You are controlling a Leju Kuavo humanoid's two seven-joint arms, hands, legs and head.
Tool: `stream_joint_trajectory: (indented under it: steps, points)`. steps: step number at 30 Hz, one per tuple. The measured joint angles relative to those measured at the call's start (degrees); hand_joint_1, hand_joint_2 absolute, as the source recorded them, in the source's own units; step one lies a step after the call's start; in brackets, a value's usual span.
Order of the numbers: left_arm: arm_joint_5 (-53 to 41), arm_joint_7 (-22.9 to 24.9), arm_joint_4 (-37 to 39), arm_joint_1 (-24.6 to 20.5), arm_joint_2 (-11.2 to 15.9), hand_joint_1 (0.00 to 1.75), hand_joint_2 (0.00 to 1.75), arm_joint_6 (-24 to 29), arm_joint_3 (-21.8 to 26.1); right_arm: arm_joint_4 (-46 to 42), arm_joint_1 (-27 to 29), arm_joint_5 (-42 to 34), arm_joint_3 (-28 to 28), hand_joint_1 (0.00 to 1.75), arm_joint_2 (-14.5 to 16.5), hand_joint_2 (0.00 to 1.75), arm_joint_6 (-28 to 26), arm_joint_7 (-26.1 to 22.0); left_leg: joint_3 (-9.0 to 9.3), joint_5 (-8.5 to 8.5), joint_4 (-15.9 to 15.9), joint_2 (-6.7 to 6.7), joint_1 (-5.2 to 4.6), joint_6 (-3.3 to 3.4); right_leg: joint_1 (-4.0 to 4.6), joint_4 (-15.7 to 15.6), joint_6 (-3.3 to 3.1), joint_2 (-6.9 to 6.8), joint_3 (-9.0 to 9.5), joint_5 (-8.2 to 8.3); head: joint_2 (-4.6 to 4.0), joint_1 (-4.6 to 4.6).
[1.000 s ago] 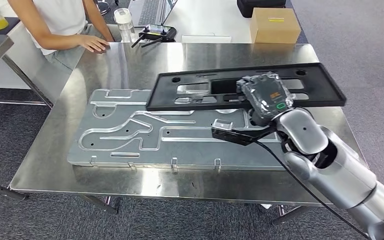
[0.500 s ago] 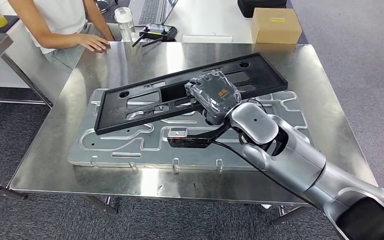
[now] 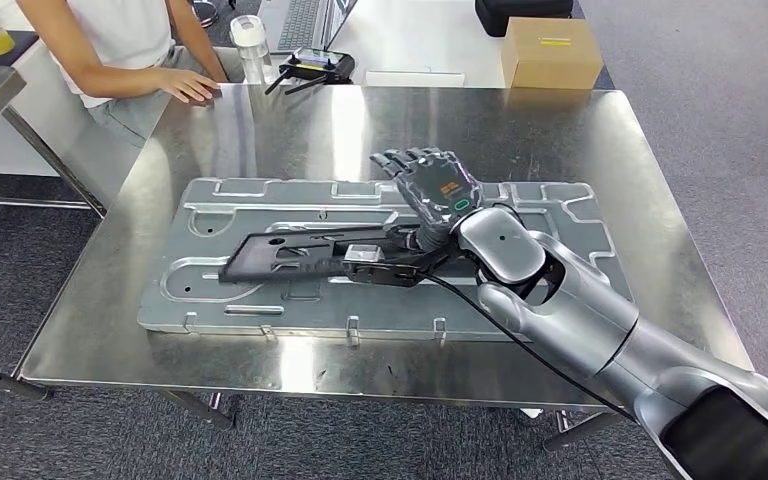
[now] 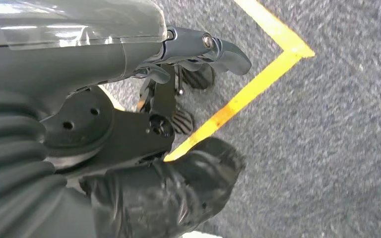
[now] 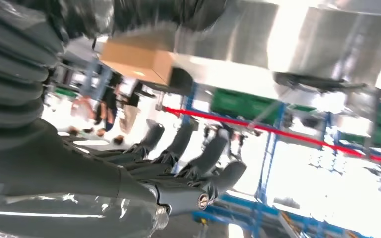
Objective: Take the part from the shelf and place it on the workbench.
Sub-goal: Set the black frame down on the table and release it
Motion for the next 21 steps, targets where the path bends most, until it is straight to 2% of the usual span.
stream_joint_trajectory:
  steps: [6, 12, 17, 21]
  points:
    - [-0.45, 0.55, 0.0, 0.22, 0.7, 0.0, 0.0, -2.23, 0.0, 3.02, 4.02, 0.04, -1.01, 0.0, -5.08, 0.0, 1.88, 5.82, 0.12, -0.02, 0.0, 0.0, 0.01, 0.02, 0.1, -0.18, 0.09, -0.02, 0.23, 0.06, 0.0, 0.01]
    - [-0.76, -1.06, 0.0, 0.38, 1.18, 0.0, 0.0, -1.35, 0.0, 4.23, 10.92, -2.83, -3.64, 0.0, -11.64, 0.0, 4.16, 12.49, 0.23, -0.06, -0.01, 0.0, 0.01, 0.08, 0.12, -0.38, 0.17, -0.05, 0.44, 0.11, 0.0, 0.01]
    - [-1.01, -2.55, 0.0, 0.41, 1.58, 0.0, 0.0, -1.22, 0.0, 1.72, 16.32, -4.89, -7.55, 0.0, -16.28, 0.0, 5.07, 16.58, 0.34, -0.07, -0.03, -0.05, 0.01, 0.1, 0.12, -0.51, 0.21, -0.08, 0.65, 0.13, 0.0, -0.01]
    - [-1.3, -3.83, 0.0, 0.44, 1.86, 0.0, 0.0, -2.17, 0.0, -1.48, 19.32, -5.56, -10.92, 0.0, -18.87, 0.0, 5.93, 18.62, 0.41, -0.07, -0.05, -0.08, 0.02, 0.11, 0.11, -0.56, 0.28, -0.1, 0.8, 0.18, 0.0, 0.01]
